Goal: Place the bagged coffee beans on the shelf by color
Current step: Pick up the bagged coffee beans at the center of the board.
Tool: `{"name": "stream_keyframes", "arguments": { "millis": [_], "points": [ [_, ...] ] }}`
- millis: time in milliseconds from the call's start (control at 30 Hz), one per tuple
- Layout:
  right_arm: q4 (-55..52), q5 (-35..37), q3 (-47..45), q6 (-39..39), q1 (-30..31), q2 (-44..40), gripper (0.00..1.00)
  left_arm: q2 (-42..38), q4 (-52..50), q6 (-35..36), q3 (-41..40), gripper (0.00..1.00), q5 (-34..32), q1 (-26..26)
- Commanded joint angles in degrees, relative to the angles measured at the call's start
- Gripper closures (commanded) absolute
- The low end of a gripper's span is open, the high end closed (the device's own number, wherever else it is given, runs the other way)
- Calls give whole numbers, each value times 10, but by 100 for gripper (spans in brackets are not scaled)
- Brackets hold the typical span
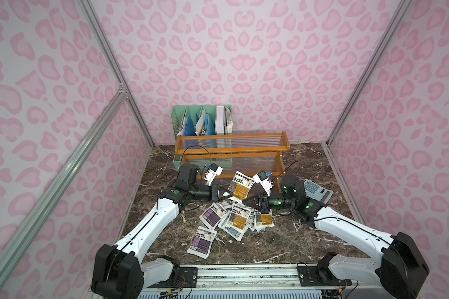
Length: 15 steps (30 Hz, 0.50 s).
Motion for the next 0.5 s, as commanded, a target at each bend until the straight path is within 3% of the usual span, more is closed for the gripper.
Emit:
{"name": "stream_keyframes", "arguments": {
  "millis": [0, 100, 200, 233, 300, 467],
  "points": [
    [-13, -1, 14, -21, 1, 3, 100, -18, -5, 1, 8, 100, 4, 0],
    [-40, 5, 32, -46, 5, 0, 99, -43, -33, 6, 21, 100, -8, 0],
    [-85, 30, 63, -89, 14, -10, 54, -70, -51, 2, 33, 100, -16, 0],
    [-100, 35, 74, -107, 16, -16, 45, -78, -56, -1, 37, 100, -19, -1],
    [-125, 38, 91, -134, 16, -26, 39, -93, -69, 0, 47, 100, -32, 0],
    [-201, 63, 153, -188, 5, -36, 37, -109, -110, 18, 100, 100, -91, 3]
  ]
}}
